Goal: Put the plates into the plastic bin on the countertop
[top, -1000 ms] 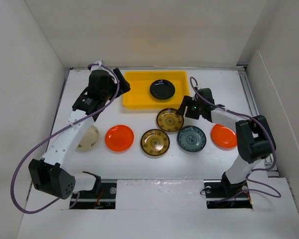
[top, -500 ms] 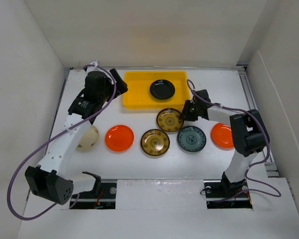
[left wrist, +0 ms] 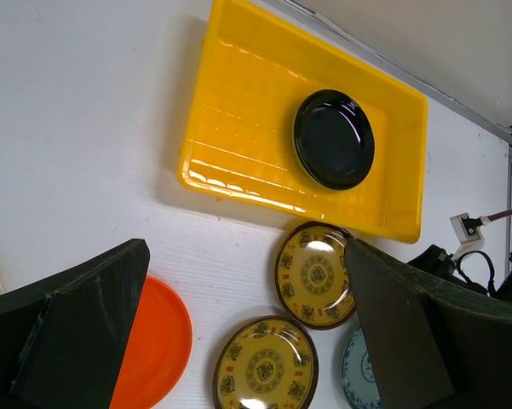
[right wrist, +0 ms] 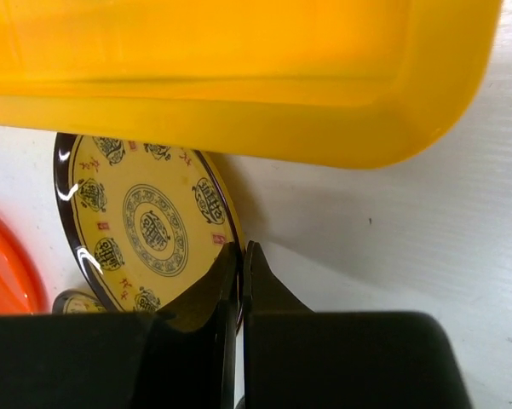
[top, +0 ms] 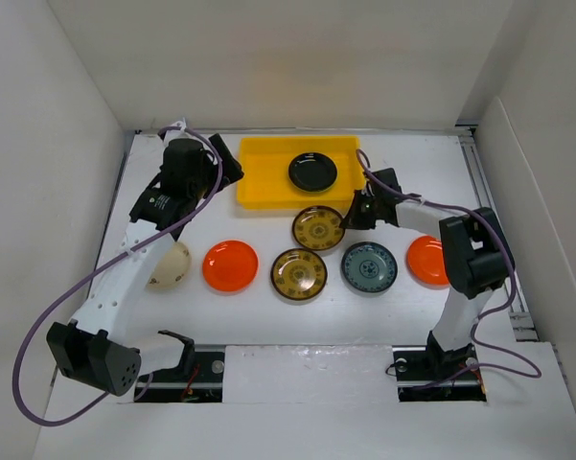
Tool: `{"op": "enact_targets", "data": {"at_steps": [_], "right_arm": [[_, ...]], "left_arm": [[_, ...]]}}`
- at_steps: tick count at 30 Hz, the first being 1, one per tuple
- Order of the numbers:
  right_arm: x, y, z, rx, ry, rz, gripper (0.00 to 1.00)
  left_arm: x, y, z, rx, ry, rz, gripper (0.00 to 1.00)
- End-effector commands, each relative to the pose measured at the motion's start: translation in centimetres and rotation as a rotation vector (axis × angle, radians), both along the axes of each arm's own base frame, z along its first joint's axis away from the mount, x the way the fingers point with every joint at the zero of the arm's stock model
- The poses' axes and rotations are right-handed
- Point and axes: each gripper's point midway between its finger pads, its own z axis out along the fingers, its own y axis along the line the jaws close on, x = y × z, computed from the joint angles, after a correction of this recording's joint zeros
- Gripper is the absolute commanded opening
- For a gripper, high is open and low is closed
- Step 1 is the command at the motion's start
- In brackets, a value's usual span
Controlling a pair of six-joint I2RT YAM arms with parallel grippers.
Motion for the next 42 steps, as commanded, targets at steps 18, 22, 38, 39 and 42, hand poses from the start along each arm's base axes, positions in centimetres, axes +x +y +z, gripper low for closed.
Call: {"op": "enact_targets", "data": {"at_steps": [18, 22, 38, 39, 42], "right_arm": [[-2.2, 0.3, 17.1, -0.001, -0.294, -0.030, 0.00], [4.0, 0.0, 17.7, -0.006, -0.303, -0.087, 0.00], [17.7, 1.0, 13.7, 0.055, -0.243, -0.083, 0.00], [18.0, 1.7, 14.1, 0.061, -0.257, -0.073, 0.00], [18.4, 1.8, 12.6, 0.053, -0.232, -0.072, 0.10]], "left_arm": [[0.0, 4.7, -1.7, -0.039, 0.069, 0.194, 1.00], [-0.9, 4.7, -4.4, -0.037, 0.113, 0.192, 1.00], [-10.1, 4.8, -11.8, -0.092, 0.263, 0.182, 1.00], [-10.6, 4.5, -11.6, -0.116, 0.252, 0.171, 1.00], [-11.5, 3.0, -12.8, -0.165, 0.283, 0.095, 1.00]]}}
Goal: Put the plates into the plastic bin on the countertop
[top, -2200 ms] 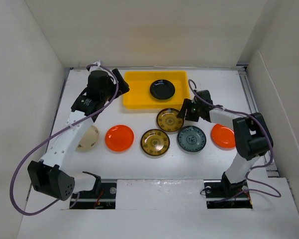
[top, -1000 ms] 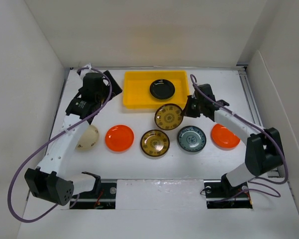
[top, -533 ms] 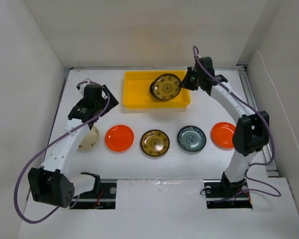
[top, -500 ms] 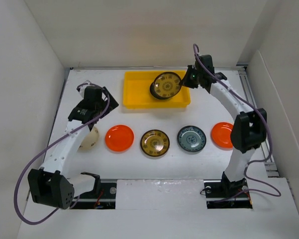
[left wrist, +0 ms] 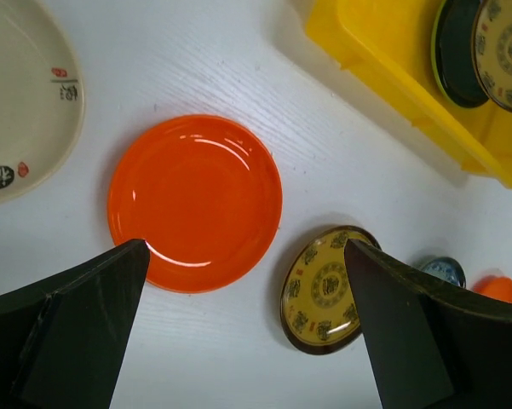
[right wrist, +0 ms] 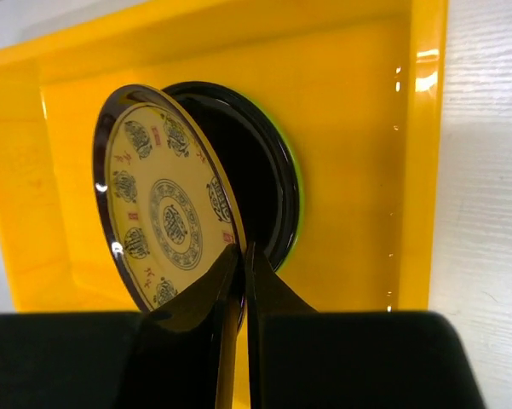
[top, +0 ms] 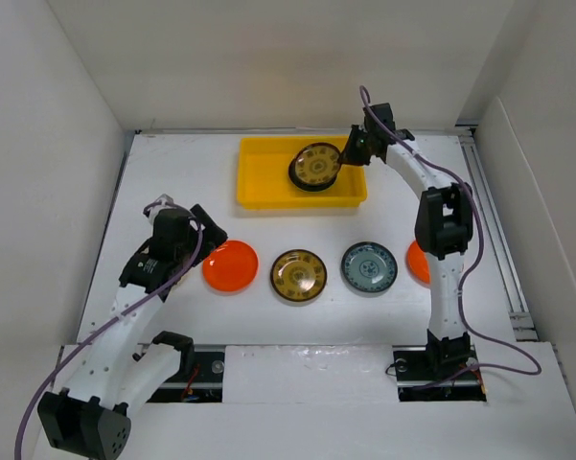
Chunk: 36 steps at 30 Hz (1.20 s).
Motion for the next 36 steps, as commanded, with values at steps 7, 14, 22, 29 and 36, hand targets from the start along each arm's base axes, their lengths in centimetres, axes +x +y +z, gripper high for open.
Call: {"op": "enact_targets", "data": {"at_steps": [7, 14, 22, 29, 36], "right_arm": [[0.6, 1.8, 5.3, 0.052, -0.107, 0.029, 0.73], [-3.8, 1.9, 10.5, -0.027, -0.185, -0.029, 1.00], [-12.3, 3.1, 19.4, 0.052, -0.373, 0.051, 1.00], [-17.5, 3.1, 23.8, 0.116, -0.471, 0.107, 1.00], [-21.3, 2.3, 26.9, 0.166, -0.554, 0.139, 1.00]], "left_arm": [[-2.8, -3.3, -4.8, -0.192, 0.120, -0.081, 1.00], [-3.9, -2.2, -6.0, -0.223, 0.139, 0.042, 1.00], [-4.1, -1.8, -9.9, -0.241, 0.198, 0.129, 0.90], [-4.5, -0.2, -12.9, -0.187, 0.237, 0.223, 0.74], [-4.0, 1.2, -14.7, -0.125, 0.246, 0.295, 0.56]]}}
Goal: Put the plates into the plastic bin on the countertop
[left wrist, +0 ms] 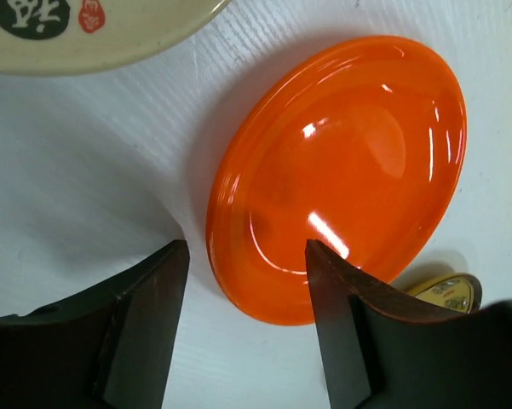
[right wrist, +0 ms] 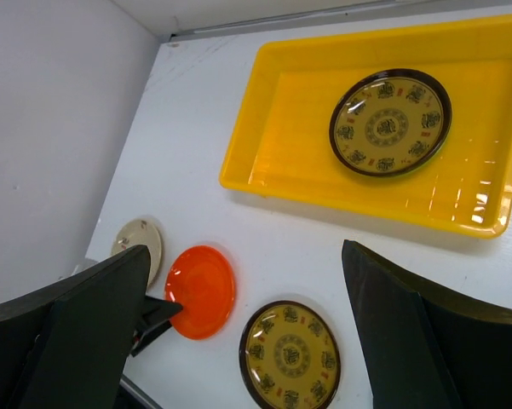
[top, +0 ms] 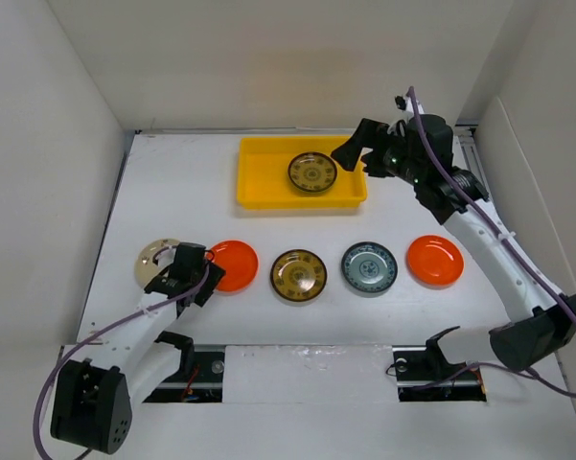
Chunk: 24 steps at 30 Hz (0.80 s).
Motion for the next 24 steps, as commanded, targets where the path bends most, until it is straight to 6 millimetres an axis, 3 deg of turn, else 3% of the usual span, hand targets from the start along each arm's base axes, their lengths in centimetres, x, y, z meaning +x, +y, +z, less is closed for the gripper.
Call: {"op": "enact_targets", "data": {"at_steps": [1, 4, 8, 9, 10, 14, 16, 18, 19, 21, 22, 24], "right_arm": [[-1.9, 0.0, 4.2, 0.050, -0.119, 0.034, 1.00], [-3.1, -0.6, 5.3, 0.062, -0.145, 0.034, 1.00], [-4.7, -1.4, 6.9, 0.069, -0.184, 0.036, 1.00], [-5.0, -1.6, 7.3, 0.074, -0.193, 0.036, 1.00], [-5.1, -2.1, 7.4, 0.073, -0.194, 0.025, 1.00], [-6.5, -2.7, 9.1, 0.090, -0.233, 0.025, 1.00], [-6.8, -3.2, 9.6, 0.086, -0.250, 0.017, 1.00], [-7.2, -3.4, 9.8, 0.088, -0.253, 0.017, 1.00], [-7.4, -3.7, 9.9, 0.085, -0.252, 0.007, 1.00], [-7.5, -4.3, 10.0, 0.083, -0.254, -0.013, 1.00], [-7.8, -4.4, 10.3, 0.087, -0.263, -0.013, 1.00], [-7.6, -5.3, 10.3, 0.083, -0.264, -0.042, 1.00]], "left_arm": [[1.1, 0.9, -0.3, 0.040, -0.027, 0.052, 0.54], [1.3, 0.9, -0.9, 0.053, -0.002, 0.044, 0.45], [1.9, 0.6, -1.5, 0.063, 0.028, 0.021, 0.17], [1.6, 0.4, -1.9, 0.058, 0.047, 0.015, 0.04], [1.7, 0.2, -2.2, 0.060, 0.067, 0.000, 0.00], [1.7, 0.2, -2.6, 0.074, 0.100, -0.010, 0.00], [2.5, 0.1, -1.8, 0.076, 0.071, -0.025, 0.00], [3.0, 0.2, 0.4, 0.087, 0.001, -0.027, 0.00], [3.7, 0.1, 3.3, 0.082, -0.085, -0.022, 0.00], [4.5, 0.2, 7.0, 0.094, -0.188, -0.015, 0.00], [5.5, 0.6, 10.3, 0.108, -0.268, 0.001, 0.00], [5.6, 1.2, 13.8, 0.131, -0.327, 0.004, 0.00]]}}
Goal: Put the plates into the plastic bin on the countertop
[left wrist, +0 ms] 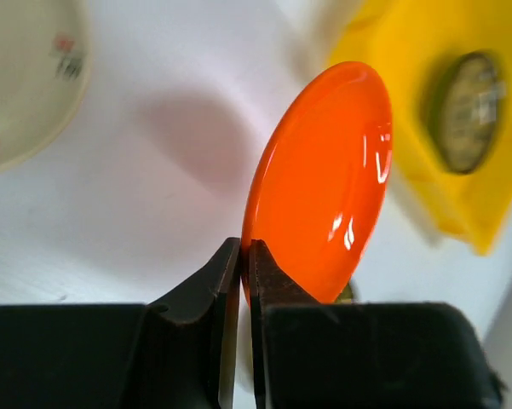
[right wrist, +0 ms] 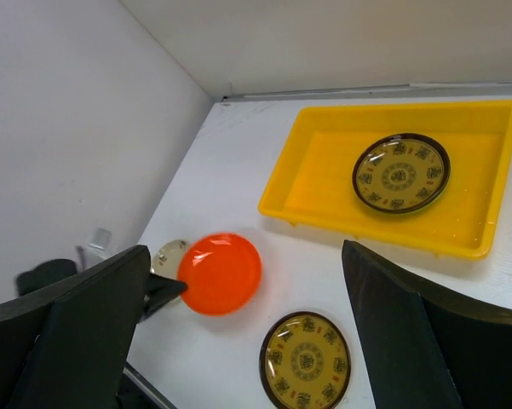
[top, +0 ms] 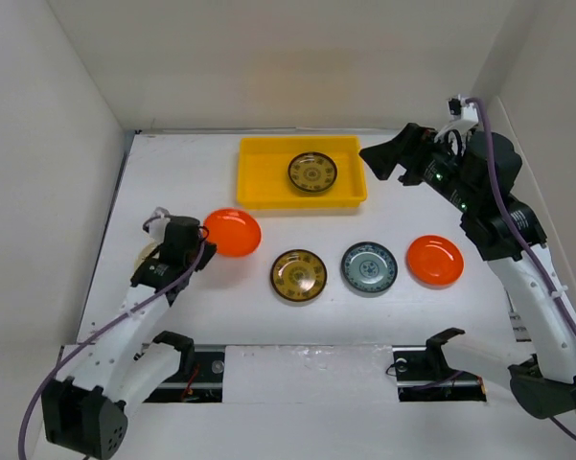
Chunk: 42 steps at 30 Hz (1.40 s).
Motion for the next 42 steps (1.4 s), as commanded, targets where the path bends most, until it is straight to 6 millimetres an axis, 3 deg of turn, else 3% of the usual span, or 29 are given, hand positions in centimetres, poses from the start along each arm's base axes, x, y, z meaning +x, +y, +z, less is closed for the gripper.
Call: {"op": "enact_targets", "data": {"at_steps": [1, 2, 3, 5, 8, 9, 10, 11, 12, 13, 14, 15, 16, 17, 18, 19, 20, 21, 22, 23, 25, 30, 31, 32, 34, 37, 38, 41, 42], "right_arm": [[-0.5, -1.4, 1.8, 0.008, -0.051, -0.038, 1.00], [-0.3, -1.7, 1.8, 0.007, -0.051, -0.050, 1.00], [0.0, -2.2, 1.3, 0.003, -0.041, -0.067, 1.00], [0.4, -2.7, 0.8, -0.002, -0.031, -0.085, 1.00], [1.4, -3.6, -0.8, 0.007, 0.010, -0.118, 1.00], [1.8, -4.1, -0.6, 0.022, 0.001, -0.127, 1.00], [2.1, -4.2, -1.6, 0.026, 0.019, -0.130, 1.00], [2.3, -4.2, -1.8, 0.043, 0.029, -0.130, 1.00], [2.4, -4.0, -2.1, 0.044, 0.029, -0.118, 1.00], [2.6, -4.4, -2.2, 0.054, 0.032, -0.123, 1.00], [3.0, -4.3, -3.0, 0.048, 0.051, -0.124, 1.00], [3.0, -4.6, -3.0, 0.049, 0.052, -0.124, 1.00], [2.9, -4.4, -3.3, 0.047, 0.064, -0.115, 1.00], [3.1, -4.8, -4.3, 0.041, 0.085, -0.126, 1.00], [3.1, -4.6, -4.8, 0.039, 0.097, -0.118, 1.00], [2.8, -4.7, -5.0, 0.039, 0.097, -0.118, 1.00], [2.8, -4.5, -6.0, 0.034, 0.118, -0.109, 1.00], [2.5, -4.6, -6.4, 0.031, 0.132, -0.109, 1.00], [2.2, -4.7, -6.1, 0.023, 0.114, -0.108, 1.00], [2.2, -4.9, -7.2, 0.014, 0.144, -0.119, 1.00], [1.4, -5.1, -8.0, -0.008, 0.151, -0.116, 1.00], [-0.4, -3.6, -10.8, -0.033, 0.200, -0.029, 1.00], [-0.9, -2.7, -12.0, -0.040, 0.226, 0.008, 1.00], [-1.4, -2.1, -12.3, -0.050, 0.216, 0.046, 1.00], [-2.6, -0.3, -13.4, -0.072, 0.231, 0.120, 1.00], [-4.1, 1.4, -16.0, -0.111, 0.283, 0.185, 1.00], [-5.1, 2.4, -17.4, -0.132, 0.308, 0.222, 1.00], [-6.9, 4.3, -19.5, -0.140, 0.352, 0.273, 1.00], [-7.5, 4.5, -21.2, -0.146, 0.399, 0.268, 0.99]], "left_arm": [[1.5, 1.6, 8.1, 0.093, -0.174, 0.011, 0.00], [2.3, 1.1, 11.0, 0.089, -0.228, -0.020, 0.00], [3.1, 0.5, 11.5, 0.108, -0.228, -0.069, 0.00], [5.6, -2.4, 15.4, 0.112, -0.347, -0.247, 0.00], [10.2, -7.4, 15.1, 0.052, -0.337, -0.463, 0.00], [11.9, -9.0, 17.1, 0.016, -0.391, -0.505, 0.00], [14.8, -10.6, 15.4, 0.001, -0.371, -0.544, 0.00], [16.0, -11.9, 15.4, -0.009, -0.374, -0.569, 0.00], [18.5, -12.3, 18.2, 0.000, -0.439, -0.549, 0.00], [19.9, -13.3, 18.3, 0.010, -0.444, -0.567, 0.00], [22.3, -14.1, 14.7, 0.013, -0.365, -0.571, 0.00], [23.5, -14.9, 14.5, 0.007, -0.368, -0.595, 0.00], [25.4, -15.5, 16.7, 0.013, -0.420, -0.598, 0.00], [27.0, -16.4, 13.8, 0.014, -0.381, -0.626, 0.00], [28.0, -16.8, 13.0, 0.014, -0.375, -0.627, 0.00], [29.2, -17.3, 14.6, 0.015, -0.420, -0.637, 0.00], [29.8, -17.7, 14.0, 0.017, -0.420, -0.655, 0.00], [30.7, -18.0, 11.2, 0.025, -0.368, -0.664, 0.00], [31.1, -18.6, 11.1, 0.009, -0.373, -0.684, 0.00], [31.7, -18.8, 11.4, 0.019, -0.385, -0.691, 0.00], [32.0, -19.3, 9.2, 0.001, -0.350, -0.715, 0.00], [32.2, -20.5, 7.3, -0.018, -0.319, -0.745, 0.01], [32.1, -20.4, 6.3, -0.019, -0.285, -0.746, 0.27], [31.9, -20.8, 6.4, -0.010, -0.281, -0.744, 0.37], [31.8, -20.8, 5.4, -0.010, -0.261, -0.745, 0.46], [30.5, -21.8, 6.7, -0.007, -0.296, -0.785, 0.54], [30.4, -21.7, 8.3, 0.002, -0.327, -0.791, 0.56], [29.2, -22.4, 9.8, 0.015, -0.335, -0.811, 0.65], [28.1, -22.7, 11.0, 0.030, -0.344, -0.835, 0.70]]}}
